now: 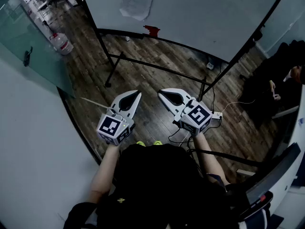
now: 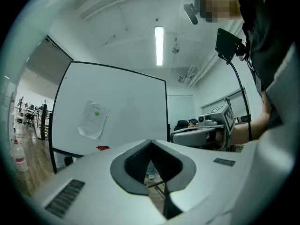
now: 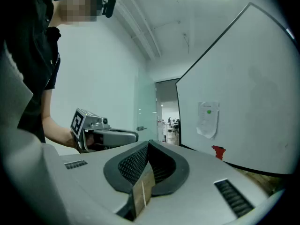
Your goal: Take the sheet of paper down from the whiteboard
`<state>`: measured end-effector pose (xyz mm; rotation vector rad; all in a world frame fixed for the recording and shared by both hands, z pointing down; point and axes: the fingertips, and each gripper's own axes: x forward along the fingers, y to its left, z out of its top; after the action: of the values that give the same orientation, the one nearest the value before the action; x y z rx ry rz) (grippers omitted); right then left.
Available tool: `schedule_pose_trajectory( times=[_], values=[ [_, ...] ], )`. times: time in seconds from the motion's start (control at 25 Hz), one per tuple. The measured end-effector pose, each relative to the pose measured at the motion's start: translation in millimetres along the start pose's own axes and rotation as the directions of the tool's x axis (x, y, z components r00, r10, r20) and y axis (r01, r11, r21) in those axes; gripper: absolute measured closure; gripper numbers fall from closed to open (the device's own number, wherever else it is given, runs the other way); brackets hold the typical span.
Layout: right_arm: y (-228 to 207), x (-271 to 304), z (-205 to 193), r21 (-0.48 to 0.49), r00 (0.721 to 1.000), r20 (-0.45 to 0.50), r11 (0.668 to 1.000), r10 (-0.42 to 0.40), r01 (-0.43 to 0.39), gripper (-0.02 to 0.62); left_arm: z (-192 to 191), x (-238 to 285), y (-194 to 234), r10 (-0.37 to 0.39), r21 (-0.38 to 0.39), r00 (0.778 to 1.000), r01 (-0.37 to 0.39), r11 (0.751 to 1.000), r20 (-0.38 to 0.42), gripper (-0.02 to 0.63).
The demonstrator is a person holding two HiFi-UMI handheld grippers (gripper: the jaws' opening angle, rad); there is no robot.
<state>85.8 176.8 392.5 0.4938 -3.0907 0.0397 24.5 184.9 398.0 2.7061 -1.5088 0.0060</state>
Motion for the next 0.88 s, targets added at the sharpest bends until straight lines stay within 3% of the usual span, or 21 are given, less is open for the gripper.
schedule_pose_trajectory(
  times=[0.88],
  values=[
    [0.7,5.3,-5.2,0.004,1.0,-0.002,1.0,0.026,-0.026,0.594,-6.0,-3.8,1.9,0.04,0.013,0.999,-0.04,0.999,-0.03,0.578]
  ],
)
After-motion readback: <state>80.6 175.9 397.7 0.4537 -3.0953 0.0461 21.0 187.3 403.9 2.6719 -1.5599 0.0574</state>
